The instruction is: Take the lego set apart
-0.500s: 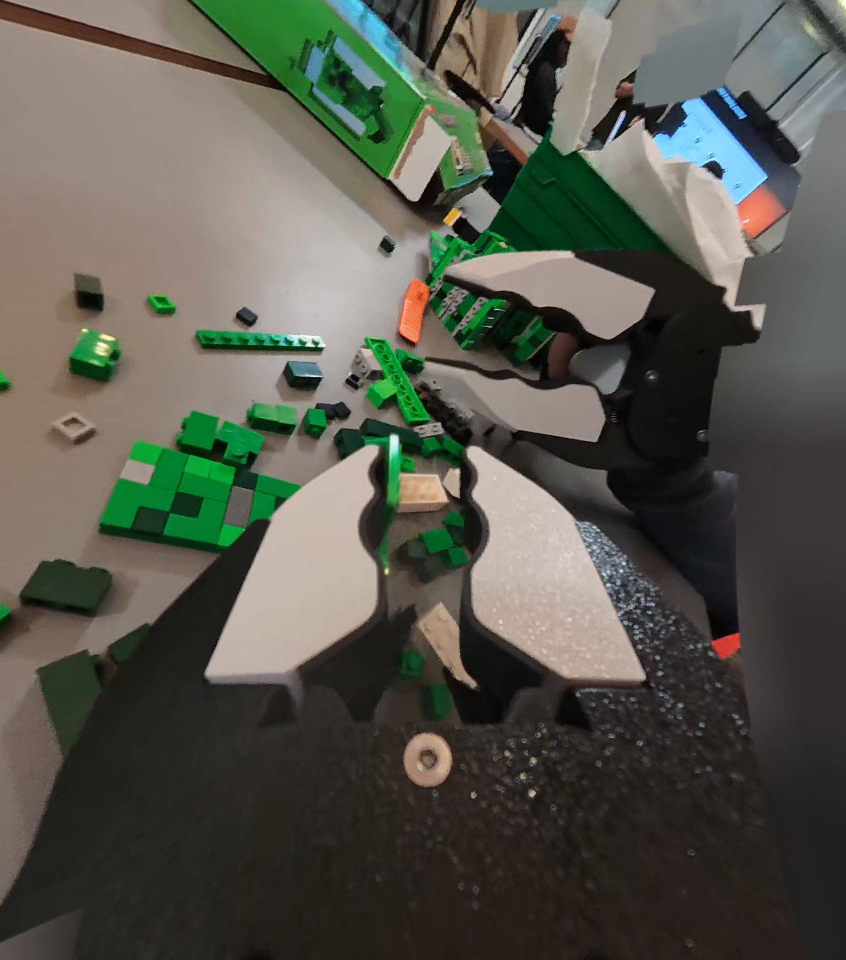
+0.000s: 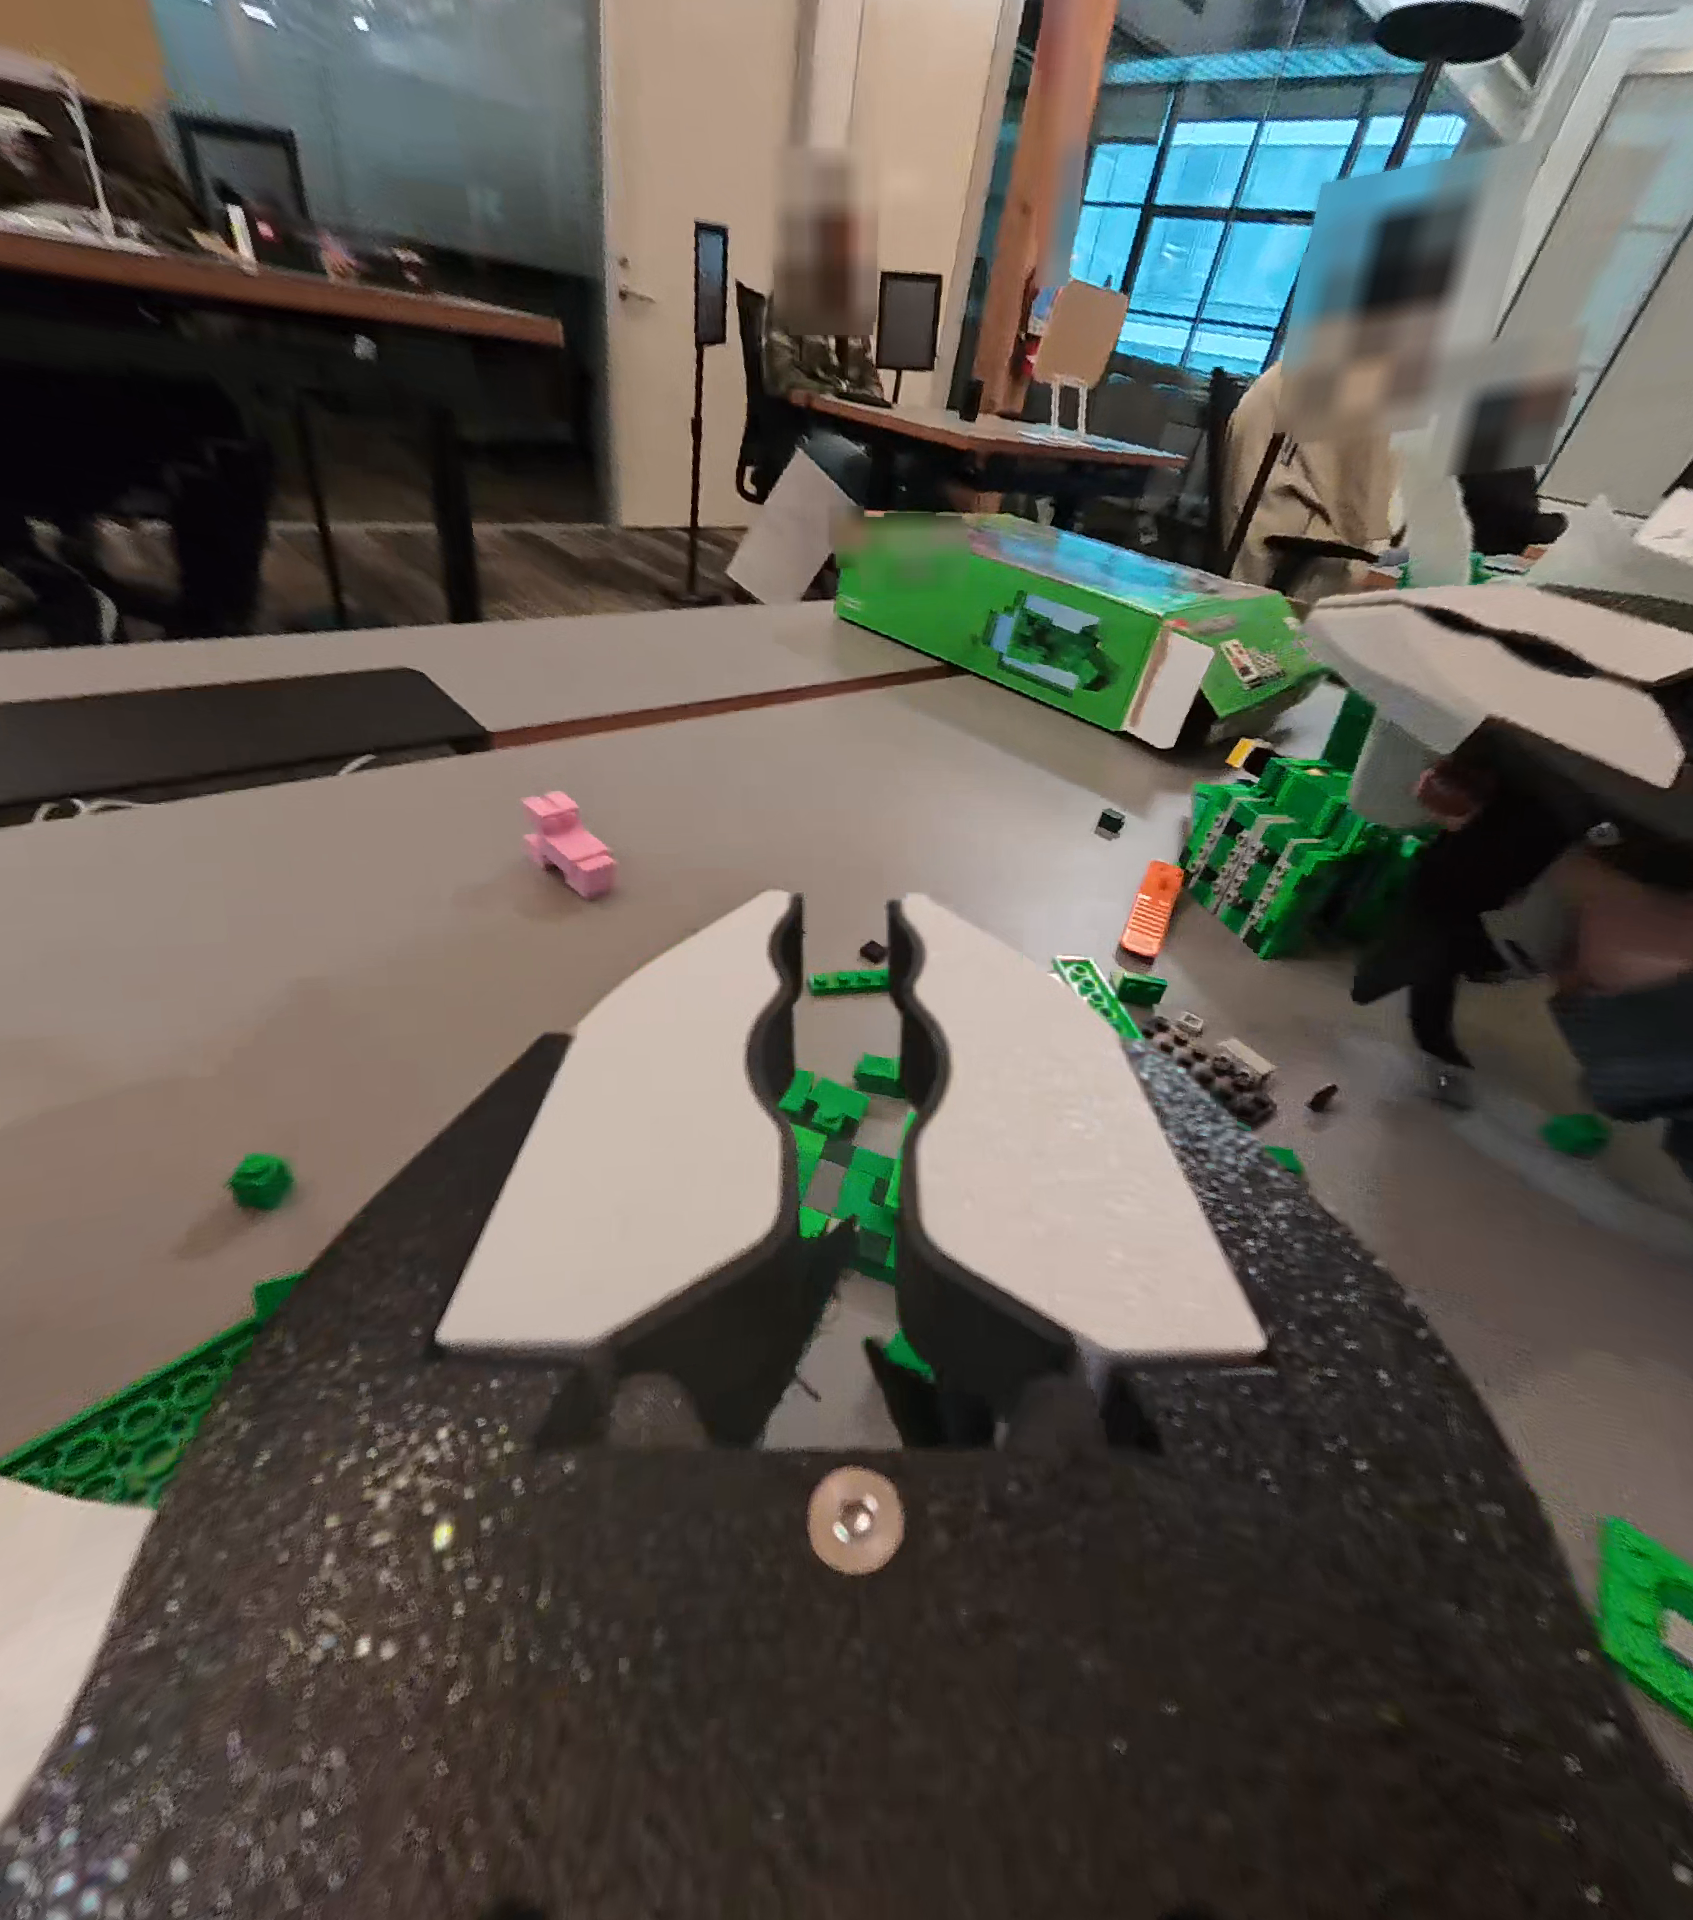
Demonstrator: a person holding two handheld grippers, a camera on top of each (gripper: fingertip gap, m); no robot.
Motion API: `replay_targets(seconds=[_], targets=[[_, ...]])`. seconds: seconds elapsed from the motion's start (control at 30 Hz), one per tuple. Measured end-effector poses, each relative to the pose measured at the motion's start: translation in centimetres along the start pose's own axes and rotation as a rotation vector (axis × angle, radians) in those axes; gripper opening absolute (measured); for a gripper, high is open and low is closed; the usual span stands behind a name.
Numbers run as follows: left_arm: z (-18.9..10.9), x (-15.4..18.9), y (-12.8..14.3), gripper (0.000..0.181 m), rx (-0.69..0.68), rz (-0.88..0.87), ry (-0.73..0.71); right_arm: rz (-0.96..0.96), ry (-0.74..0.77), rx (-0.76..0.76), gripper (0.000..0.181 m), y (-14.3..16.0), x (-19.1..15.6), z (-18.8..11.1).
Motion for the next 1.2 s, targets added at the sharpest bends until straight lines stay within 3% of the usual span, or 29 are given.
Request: replay_targets(seconds=[0.07, 0.23, 0.43, 0.5, 0.6, 0.7, 0.8, 0.9, 1.2], targets=[[-0.1, 0.1, -0.2, 0.0, 0.01, 0.024, -0.001, 0.024, 0.011, 0.011, 0.0, -0.1, 0.5, -0.1], [-0.3, -1.0, 0.3, 0.001, -0.016, 0.042, -0.087, 0.103, -0.026, -0.005, 0.0, 0.5, 0.4, 0.1], [-0.4, -1.5, 0.1, 0.007, 0.038, 0.039, -0.122, 0.057, -0.048, 0.012, 0.0, 0.3, -0.4, 0.2], [-0.5, -1.6, -0.1, 0.018, 0.058, 0.058, -0.143, 0.062, -0.067, 0.016, 0.0, 0.2, -1.0, 0.3], [-0.7, -2.1, -0.6, 0.051, 0.098, 0.032, -0.18, 0.054, -0.11, 0.022, 0.0, -0.1, -2.1, 0.3], [-0.8, -2.3, -0.6, 0.063, 0.119, -0.015, -0.178, 0.026, -0.116, 0.04, 0.0, -0.5, -2.4, 0.2], [-0.7, -2.1, -0.4, 0.061, 0.128, -0.038, -0.159, 0.038, -0.134, 0.044, 0.0, -0.4, -2.8, 0.2], [-0.5, -0.8, -0.5, 0.036, 0.13, -0.022, -0.069, 0.027, -0.146, 0.03, 0.0, 0.2, -3.1, 0.4], [-0.2, 0.4, -0.6, 0.026, 0.118, 0.116, -0.084, -0.143, -0.123, 0.09, 0.0, 1.5, -4.9, 0.8]])
Point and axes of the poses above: each gripper's, where its closed fingertips meet, z out along the fingers, y out of its underside, x = y × z across the jaws, the point moved 1 cm from there along -z, back along the fingers, and after that the axes turned 12 degrees about z, right-handed, at the moved point
